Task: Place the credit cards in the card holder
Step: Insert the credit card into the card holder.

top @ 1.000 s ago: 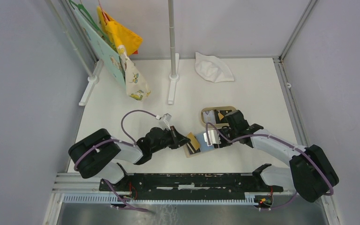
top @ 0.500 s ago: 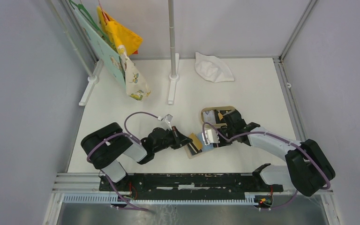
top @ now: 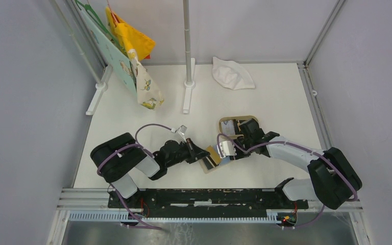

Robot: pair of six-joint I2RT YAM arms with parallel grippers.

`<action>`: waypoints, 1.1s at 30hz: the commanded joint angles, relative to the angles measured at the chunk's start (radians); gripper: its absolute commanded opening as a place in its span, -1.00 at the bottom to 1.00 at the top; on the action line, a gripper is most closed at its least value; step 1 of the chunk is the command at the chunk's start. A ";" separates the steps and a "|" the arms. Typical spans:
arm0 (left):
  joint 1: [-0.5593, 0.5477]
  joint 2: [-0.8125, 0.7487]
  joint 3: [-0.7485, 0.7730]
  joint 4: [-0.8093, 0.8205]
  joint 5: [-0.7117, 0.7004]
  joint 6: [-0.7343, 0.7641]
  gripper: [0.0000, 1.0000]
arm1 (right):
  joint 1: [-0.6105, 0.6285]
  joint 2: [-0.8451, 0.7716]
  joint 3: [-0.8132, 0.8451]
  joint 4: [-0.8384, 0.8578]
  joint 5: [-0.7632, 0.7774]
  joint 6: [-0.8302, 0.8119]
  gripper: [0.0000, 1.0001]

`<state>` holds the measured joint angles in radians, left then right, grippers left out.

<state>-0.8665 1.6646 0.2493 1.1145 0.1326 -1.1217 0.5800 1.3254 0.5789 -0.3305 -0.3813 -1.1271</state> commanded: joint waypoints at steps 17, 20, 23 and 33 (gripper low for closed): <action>-0.006 -0.152 -0.064 -0.074 -0.047 -0.093 -0.97 | 0.047 0.049 0.019 -0.066 -0.039 0.032 -0.16; -0.006 -0.144 -0.079 0.001 -0.011 -0.121 -0.97 | 0.055 0.054 0.023 -0.068 -0.037 0.042 -0.16; -0.006 -0.147 -0.079 0.001 -0.006 -0.120 -0.97 | 0.061 0.059 0.026 -0.068 -0.034 0.050 -0.16; 0.000 -0.117 -0.085 -0.020 -0.043 -0.106 -0.97 | 0.065 0.061 0.030 -0.068 -0.022 0.062 -0.16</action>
<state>-0.8665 1.5410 0.1726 1.0481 0.1101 -1.2118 0.6376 1.3605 0.6041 -0.3386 -0.4099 -1.0908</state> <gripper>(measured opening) 0.032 0.418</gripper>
